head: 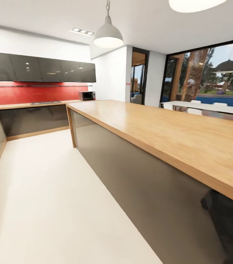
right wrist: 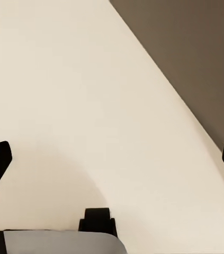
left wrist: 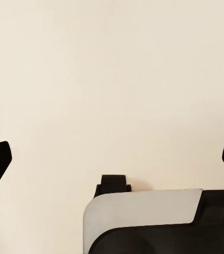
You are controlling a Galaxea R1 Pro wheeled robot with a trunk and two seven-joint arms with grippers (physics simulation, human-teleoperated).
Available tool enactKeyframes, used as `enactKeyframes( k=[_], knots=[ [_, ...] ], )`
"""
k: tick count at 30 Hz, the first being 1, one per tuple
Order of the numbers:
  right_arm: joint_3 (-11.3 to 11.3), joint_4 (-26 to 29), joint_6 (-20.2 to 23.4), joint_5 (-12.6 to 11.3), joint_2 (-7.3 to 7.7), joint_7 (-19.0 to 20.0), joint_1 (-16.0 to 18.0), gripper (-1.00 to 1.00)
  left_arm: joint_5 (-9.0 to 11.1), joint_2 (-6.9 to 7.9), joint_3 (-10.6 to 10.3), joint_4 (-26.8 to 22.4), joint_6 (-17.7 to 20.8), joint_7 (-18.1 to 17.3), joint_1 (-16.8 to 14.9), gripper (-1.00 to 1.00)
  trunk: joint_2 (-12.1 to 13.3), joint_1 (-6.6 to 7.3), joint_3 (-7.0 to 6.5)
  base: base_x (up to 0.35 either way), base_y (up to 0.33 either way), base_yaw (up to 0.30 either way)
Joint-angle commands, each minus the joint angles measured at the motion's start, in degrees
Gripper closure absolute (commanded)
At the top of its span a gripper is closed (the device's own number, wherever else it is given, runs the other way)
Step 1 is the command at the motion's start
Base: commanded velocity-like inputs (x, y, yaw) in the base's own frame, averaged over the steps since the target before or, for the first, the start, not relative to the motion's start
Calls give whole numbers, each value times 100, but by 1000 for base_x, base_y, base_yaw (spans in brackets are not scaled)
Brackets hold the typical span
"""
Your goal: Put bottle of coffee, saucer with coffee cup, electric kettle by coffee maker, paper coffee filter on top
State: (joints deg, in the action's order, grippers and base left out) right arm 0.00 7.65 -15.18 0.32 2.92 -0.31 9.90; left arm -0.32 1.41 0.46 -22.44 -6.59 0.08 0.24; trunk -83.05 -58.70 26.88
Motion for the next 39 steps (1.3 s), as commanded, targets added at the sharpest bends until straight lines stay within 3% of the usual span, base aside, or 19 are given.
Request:
enactKeyframes(
  k=[1,20,30,39],
  knots=[
    [0,-4,-20,3,0,-3,4,-100,-3,0,5,-6,-9,1,2,-100,-2,-3,5,282,173,247],
    [0,-5,-16,3,-2,-3,4,-100,-3,0,-1,-11,-9,1,2,-100,-2,-3,24,285,176,256],
    [0,-17,8,-7,38,34,4,-100,2,-2,-17,-14,0,1,2,-100,-2,-3,27,285,176,32],
    [4,23,-8,-57,-20,17,4,-100,37,-11,-47,-97,-4,-6,2,-100,-2,-3,27,284,188,8]
  ],
)
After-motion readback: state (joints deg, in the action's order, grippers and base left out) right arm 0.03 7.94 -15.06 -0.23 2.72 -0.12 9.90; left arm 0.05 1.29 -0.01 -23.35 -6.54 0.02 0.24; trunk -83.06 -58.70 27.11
